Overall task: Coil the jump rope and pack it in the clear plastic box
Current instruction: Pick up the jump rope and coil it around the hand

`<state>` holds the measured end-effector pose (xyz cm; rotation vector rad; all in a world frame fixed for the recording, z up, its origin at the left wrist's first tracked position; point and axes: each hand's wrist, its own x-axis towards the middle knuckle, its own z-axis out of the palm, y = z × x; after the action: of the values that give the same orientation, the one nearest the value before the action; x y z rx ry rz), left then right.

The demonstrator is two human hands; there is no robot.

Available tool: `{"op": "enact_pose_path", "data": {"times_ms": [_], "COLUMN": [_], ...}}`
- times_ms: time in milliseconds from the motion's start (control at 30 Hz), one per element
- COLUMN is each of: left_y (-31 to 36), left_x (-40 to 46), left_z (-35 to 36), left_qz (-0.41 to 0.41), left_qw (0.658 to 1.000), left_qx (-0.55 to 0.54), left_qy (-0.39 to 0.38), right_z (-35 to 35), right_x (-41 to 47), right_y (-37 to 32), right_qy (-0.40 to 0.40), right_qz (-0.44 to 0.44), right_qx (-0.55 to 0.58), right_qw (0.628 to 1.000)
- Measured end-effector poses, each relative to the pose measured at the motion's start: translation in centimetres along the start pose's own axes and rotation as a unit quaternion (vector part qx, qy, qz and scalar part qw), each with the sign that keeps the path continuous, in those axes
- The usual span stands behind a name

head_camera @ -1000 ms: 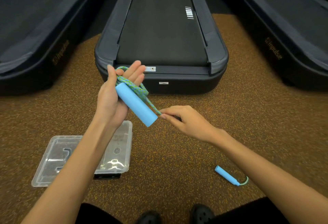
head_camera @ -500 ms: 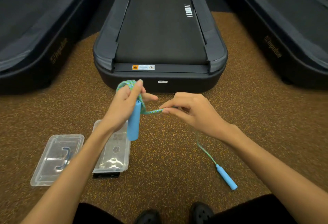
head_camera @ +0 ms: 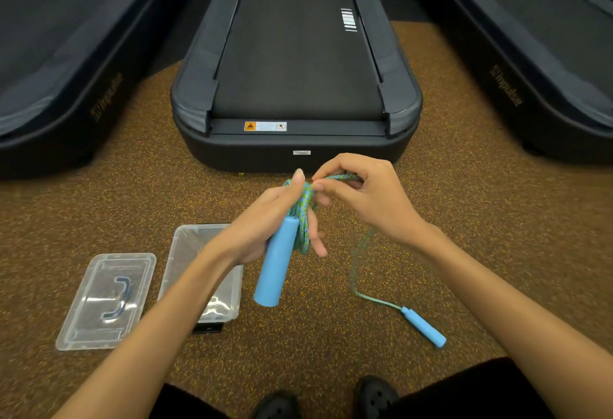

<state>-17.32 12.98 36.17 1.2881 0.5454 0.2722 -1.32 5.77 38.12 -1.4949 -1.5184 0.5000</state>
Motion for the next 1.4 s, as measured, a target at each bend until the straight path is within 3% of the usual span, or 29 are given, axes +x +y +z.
{"op": "enact_pose_path", "data": {"times_ms": [400,800,933,1100,1167,1267,1400], "left_y": [1.6,3.1,3.5,3.6,3.8,4.0,4.5], "left_x": [-0.9,-1.5,-1.4,-0.7,-0.6,-0.7,-1.0], "left_z": [-0.3,-2.1,-3.0,-5.5,-6.0,-6.3,-5.7], "left_qz": [0.02,0.055,0.083,0.14,0.167,0.208,0.225], "left_qw": [0.993,0.976,0.947,0.86,0.846,0.851,0.848], "left_qx": [-0.111,-0.211,-0.31,-0.466,-0.494,-0.482,-0.461], "left_qy": [-0.035,0.012,-0.034,-0.152,-0.111,0.024,0.134], "right_z": [0.1,0.5,0.8,1.2,1.5,2.0,2.2], "right_x": [0.5,0.2,0.0,-0.6,-0.8,-1.1,-1.4], "right_y": [2.9,5.1,5.4,5.3,5.0,4.3,2.9], "right_qy": [0.018,0.008,0.008,-0.019,-0.053,-0.133,-0.191], "right_qz": [0.059,0.107,0.114,0.115,0.104,0.062,0.006], "right_qx": [0.042,0.028,0.01,-0.017,-0.044,-0.102,-0.175], "right_qw": [0.997,0.994,0.993,0.993,0.992,0.984,0.966]}}
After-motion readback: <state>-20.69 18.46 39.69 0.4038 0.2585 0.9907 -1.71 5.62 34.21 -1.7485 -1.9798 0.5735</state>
